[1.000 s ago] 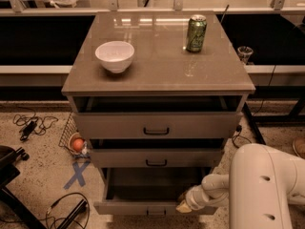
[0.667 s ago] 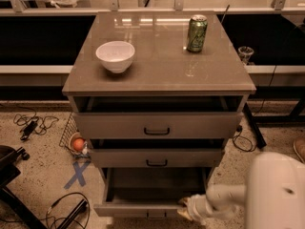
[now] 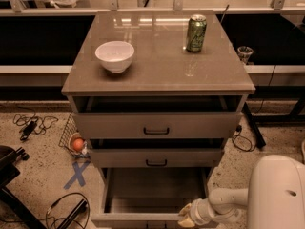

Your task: Open bottom drawer

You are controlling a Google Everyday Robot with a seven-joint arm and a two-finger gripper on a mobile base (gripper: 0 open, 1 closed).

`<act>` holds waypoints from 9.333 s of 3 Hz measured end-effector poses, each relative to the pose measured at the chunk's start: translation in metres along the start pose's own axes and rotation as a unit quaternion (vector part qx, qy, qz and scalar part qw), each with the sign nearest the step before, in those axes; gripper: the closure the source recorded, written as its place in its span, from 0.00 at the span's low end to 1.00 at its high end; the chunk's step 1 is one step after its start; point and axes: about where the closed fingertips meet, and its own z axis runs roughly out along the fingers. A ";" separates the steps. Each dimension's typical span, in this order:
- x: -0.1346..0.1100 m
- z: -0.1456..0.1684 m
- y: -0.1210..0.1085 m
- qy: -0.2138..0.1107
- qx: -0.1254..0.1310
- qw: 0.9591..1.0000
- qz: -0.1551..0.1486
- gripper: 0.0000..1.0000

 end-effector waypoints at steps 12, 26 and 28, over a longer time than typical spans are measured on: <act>-0.047 -0.076 0.016 0.010 0.058 0.993 -0.105 0.41; 0.015 0.032 0.016 0.024 0.048 0.988 -0.145 0.04; 0.015 0.033 0.016 0.024 0.047 0.988 -0.145 0.00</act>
Offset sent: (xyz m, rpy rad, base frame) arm -0.3523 -0.0342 0.0118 0.2229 0.0065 0.1174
